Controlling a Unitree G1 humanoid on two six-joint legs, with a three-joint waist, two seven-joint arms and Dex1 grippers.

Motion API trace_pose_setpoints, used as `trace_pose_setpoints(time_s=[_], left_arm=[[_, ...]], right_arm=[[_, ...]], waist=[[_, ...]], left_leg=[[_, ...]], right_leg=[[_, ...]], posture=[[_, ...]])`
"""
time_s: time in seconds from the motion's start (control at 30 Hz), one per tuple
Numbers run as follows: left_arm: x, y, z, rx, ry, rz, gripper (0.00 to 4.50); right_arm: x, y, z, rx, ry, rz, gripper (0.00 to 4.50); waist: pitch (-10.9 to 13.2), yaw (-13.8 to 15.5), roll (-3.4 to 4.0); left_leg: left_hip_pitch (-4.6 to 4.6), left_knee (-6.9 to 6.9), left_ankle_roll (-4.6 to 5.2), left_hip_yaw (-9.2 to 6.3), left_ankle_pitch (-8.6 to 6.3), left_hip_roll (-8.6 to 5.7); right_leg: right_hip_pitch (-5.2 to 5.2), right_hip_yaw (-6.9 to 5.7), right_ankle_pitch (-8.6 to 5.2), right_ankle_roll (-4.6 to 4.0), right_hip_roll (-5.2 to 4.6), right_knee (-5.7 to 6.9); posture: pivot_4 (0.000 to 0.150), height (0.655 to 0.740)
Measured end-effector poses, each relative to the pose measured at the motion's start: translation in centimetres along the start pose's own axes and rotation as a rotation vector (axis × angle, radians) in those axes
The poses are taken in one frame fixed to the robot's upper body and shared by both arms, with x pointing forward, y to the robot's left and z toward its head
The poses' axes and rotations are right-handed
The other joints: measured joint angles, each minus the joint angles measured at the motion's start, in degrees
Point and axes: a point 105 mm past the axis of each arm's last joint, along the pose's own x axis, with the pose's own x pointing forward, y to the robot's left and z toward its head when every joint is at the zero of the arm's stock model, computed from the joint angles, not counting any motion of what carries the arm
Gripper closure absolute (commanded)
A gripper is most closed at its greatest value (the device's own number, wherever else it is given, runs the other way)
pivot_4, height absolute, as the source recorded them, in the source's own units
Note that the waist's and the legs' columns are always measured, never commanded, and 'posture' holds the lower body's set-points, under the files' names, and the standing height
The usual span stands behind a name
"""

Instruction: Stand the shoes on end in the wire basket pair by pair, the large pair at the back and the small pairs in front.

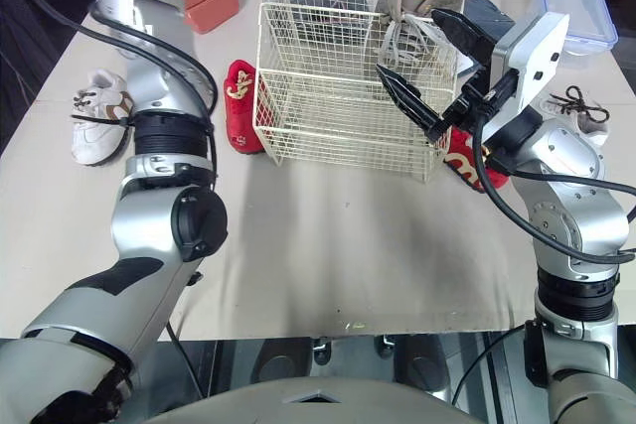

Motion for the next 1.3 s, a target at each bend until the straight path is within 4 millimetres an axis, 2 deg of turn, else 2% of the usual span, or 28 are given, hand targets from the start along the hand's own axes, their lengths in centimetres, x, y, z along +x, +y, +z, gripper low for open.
trace_pose_setpoints(time_s=[0.1, 0.2, 0.33, 0.47, 0.63, 0.8, 0.93, 1.3], left_arm=[[-0.1, -1.4, -1.4, 0.014, 0.000, -0.012, 3.97], [0.4, -2.5, -1.7, 0.051, -0.010, -0.032, 3.97], [1.5, -2.7, -1.3, 0.111, -0.033, -0.024, 3.97], [1.6, -2.5, -1.5, 0.105, -0.026, -0.010, 3.97], [1.6, -3.3, -1.3, 0.070, -0.051, -0.045, 3.97], [0.7, -5.1, -0.5, 0.056, -0.104, -0.140, 3.97], [-1.2, -6.3, -0.2, 0.044, -0.080, -0.220, 3.97], [-3.6, -8.2, 1.6, 0.035, 0.021, -0.357, 3.97]], right_arm=[[0.0, -0.1, 0.0, -0.001, 0.001, -0.011, 0.00], [-0.1, -0.1, 0.0, -0.003, 0.001, -0.017, 0.00], [-0.2, -0.1, 0.1, -0.009, 0.004, -0.025, 0.00], [-0.2, -0.2, 0.2, -0.003, 0.001, -0.040, 0.00], [0.2, -0.6, 1.1, 0.104, -0.051, -0.090, 0.00], [1.9, -0.4, 2.7, 0.204, -0.133, -0.103, 0.00], [3.1, -0.5, 3.7, 0.244, -0.176, -0.107, 0.00], [5.2, -0.2, 3.3, 0.282, -0.163, -0.068, 0.00]], waist=[[0.0, 0.0, 0.00], [0.0, -0.1, 0.00], [0.0, -0.3, 0.00], [0.0, -0.2, 0.00], [0.0, -0.2, 0.00], [0.0, -0.3, 0.02], [0.0, -0.4, 0.06], [0.0, -0.1, 0.10]], left_leg=[[-0.01, -0.01, 0.00, -0.03, 0.00, -0.01], [0.00, -0.03, 0.00, -0.03, 0.00, -0.02], [0.04, -0.08, 0.01, -0.01, 0.00, 0.00], [0.01, -0.07, 0.01, -0.02, 0.00, 0.01], [0.00, -0.06, 0.01, -0.03, 0.00, 0.01], [0.02, -0.06, 0.00, -0.02, 0.00, 0.02], [0.05, -0.06, 0.00, 0.02, 0.00, 0.09], [0.04, -0.04, 0.00, -0.01, 0.00, 0.14]], right_leg=[[0.00, -0.05, 0.00, 0.00, 0.00, -0.02], [0.00, -0.06, 0.00, 0.00, 0.00, -0.03], [0.00, -0.03, -0.01, 0.01, 0.02, -0.03], [0.00, -0.05, -0.01, 0.01, 0.01, -0.03], [0.00, -0.06, -0.01, 0.01, 0.00, -0.04], [0.00, -0.03, -0.01, 0.00, 0.02, -0.01], [0.00, 0.04, 0.00, -0.01, 0.02, 0.01], [0.01, 0.10, 0.00, -0.01, 0.01, 0.01]], posture=[[0.150, 0.6860], [0.150, 0.6860], [0.150, 0.6860], [0.150, 0.6860], [0.150, 0.6860], [0.150, 0.6860], [0.150, 0.6860], [0.150, 0.6860]])
